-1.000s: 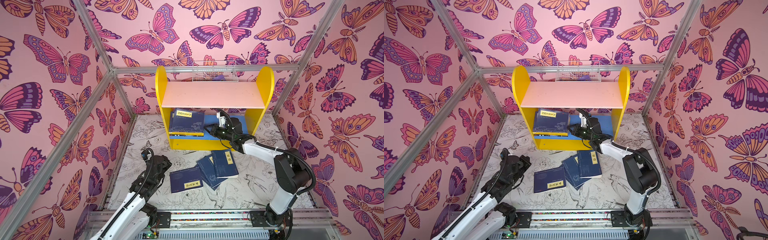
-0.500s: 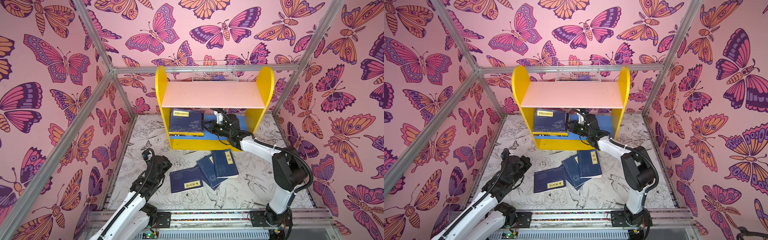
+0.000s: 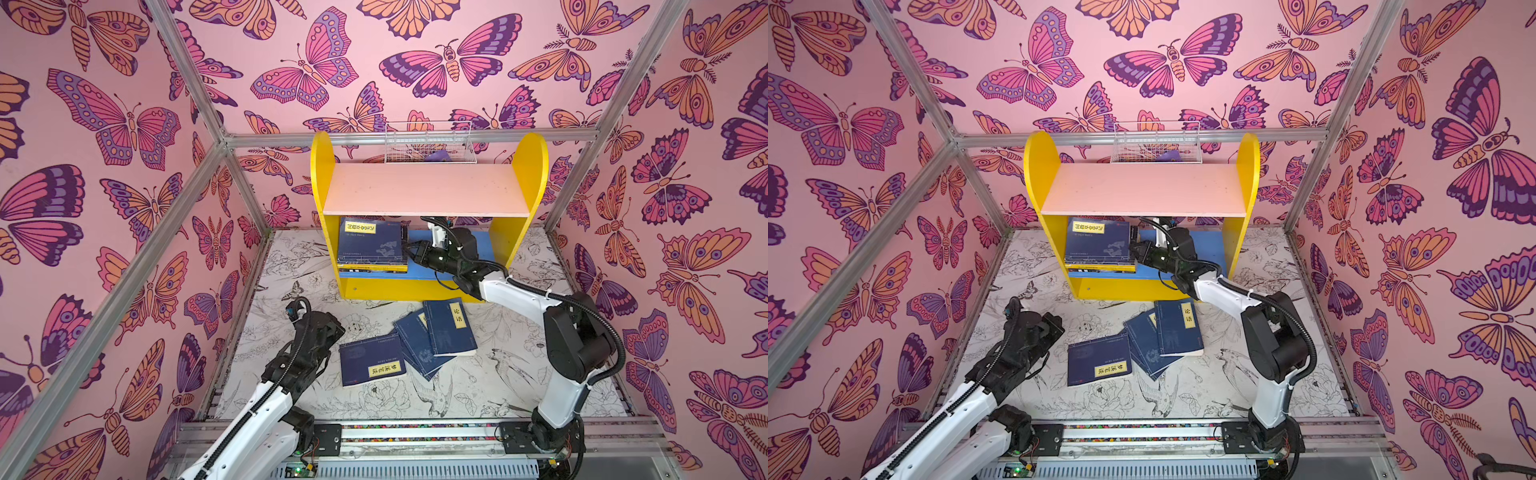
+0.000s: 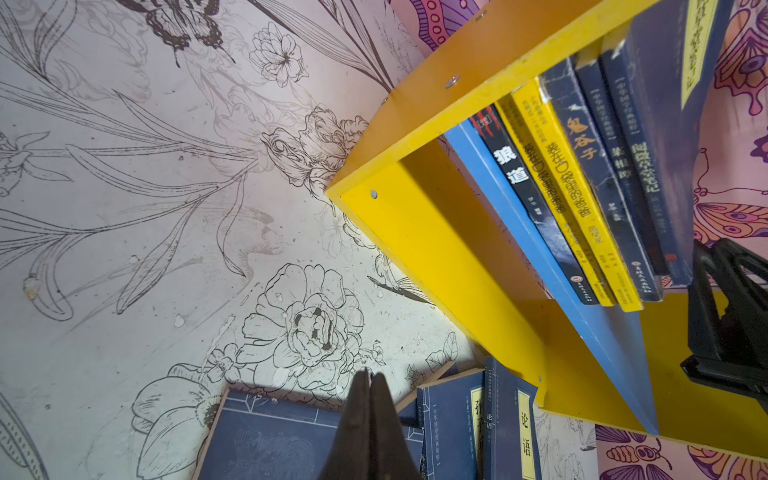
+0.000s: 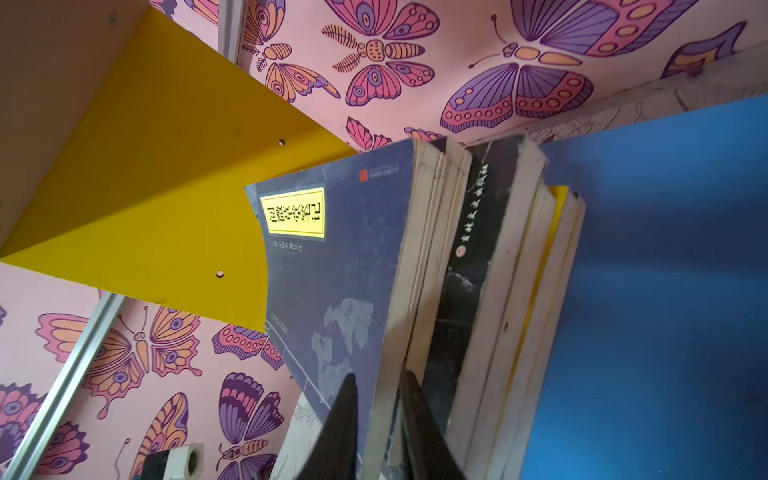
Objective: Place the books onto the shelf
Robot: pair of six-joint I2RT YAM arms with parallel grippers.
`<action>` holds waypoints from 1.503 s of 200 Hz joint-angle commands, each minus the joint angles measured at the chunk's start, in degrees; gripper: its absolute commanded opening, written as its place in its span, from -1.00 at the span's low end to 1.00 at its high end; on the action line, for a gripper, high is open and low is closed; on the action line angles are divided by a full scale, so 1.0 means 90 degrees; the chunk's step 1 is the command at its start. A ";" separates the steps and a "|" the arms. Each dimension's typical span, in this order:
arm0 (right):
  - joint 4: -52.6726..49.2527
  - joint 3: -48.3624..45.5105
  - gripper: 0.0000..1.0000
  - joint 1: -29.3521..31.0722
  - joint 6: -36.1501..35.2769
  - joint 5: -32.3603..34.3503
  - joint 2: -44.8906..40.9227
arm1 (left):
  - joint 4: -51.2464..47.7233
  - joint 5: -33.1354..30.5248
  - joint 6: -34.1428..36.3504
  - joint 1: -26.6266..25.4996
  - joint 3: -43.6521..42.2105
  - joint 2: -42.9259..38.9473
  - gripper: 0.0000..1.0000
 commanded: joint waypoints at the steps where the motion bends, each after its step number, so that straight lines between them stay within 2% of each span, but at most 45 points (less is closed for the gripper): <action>1: -0.0078 0.0205 -0.41 0.0032 -0.0505 0.0459 -0.0506 | -0.0016 0.0143 0.0195 0.0027 0.0041 0.0056 -1.00; 44: -0.0183 -0.0337 -0.27 0.0041 -0.0837 0.0692 -0.1176 | 0.0103 0.0430 0.0476 0.0027 0.0135 0.0209 -1.00; 77: -0.0592 -0.1477 -0.24 0.0055 -0.0794 0.0706 -0.2167 | 0.0272 0.0643 0.0722 -0.0072 0.0125 0.0555 -0.96; 98: -0.1451 -0.2341 -0.22 0.0061 -0.0994 0.0934 -0.2999 | 0.0635 0.0693 0.0957 -0.0378 0.0141 0.0953 -0.89; 125: -0.2948 -0.3244 -0.20 0.0044 -0.1336 0.1583 -0.3934 | 0.1301 0.0898 0.1589 -0.1106 0.0442 0.1957 -0.77; 133: -0.3313 -0.3461 -0.19 0.0022 -0.1291 0.1851 -0.4127 | 0.1443 0.1073 0.1871 -0.1330 0.0651 0.2354 -0.67; 156: -0.4095 -0.3743 -0.02 -0.0162 -0.1401 0.2013 -0.4282 | 0.1517 0.1608 0.2648 -0.1866 0.1389 0.3747 -0.35; 169: -0.4368 -0.3823 0.04 -0.0326 -0.1375 0.2138 -0.4191 | 0.1559 0.2016 0.2945 -0.2075 0.1803 0.4417 -0.25; 181: -0.4313 -0.3946 0.06 -0.0573 -0.1301 0.1826 -0.4053 | 0.1583 0.2436 0.3209 -0.2235 0.2184 0.4998 -0.09; 193: -0.4145 -0.4051 0.08 -0.0767 -0.1288 0.1499 -0.3919 | 0.1584 0.2757 0.3432 -0.2392 0.2529 0.5498 -0.01; 221: -0.3990 -0.4127 0.07 -0.0999 -0.1406 0.0783 -0.3451 | 0.1328 0.3162 0.3591 -0.2575 0.3109 0.6276 0.22; 270: -0.3954 -0.4010 -0.01 -0.1207 -0.1762 0.0115 -0.2839 | 0.0912 0.3724 0.3721 -0.2591 0.3565 0.7104 0.35; 300: -0.3739 -0.3982 -0.05 -0.1233 -0.1893 -0.0377 -0.2647 | 0.0847 0.4178 0.3704 -0.2600 0.3806 0.7561 0.36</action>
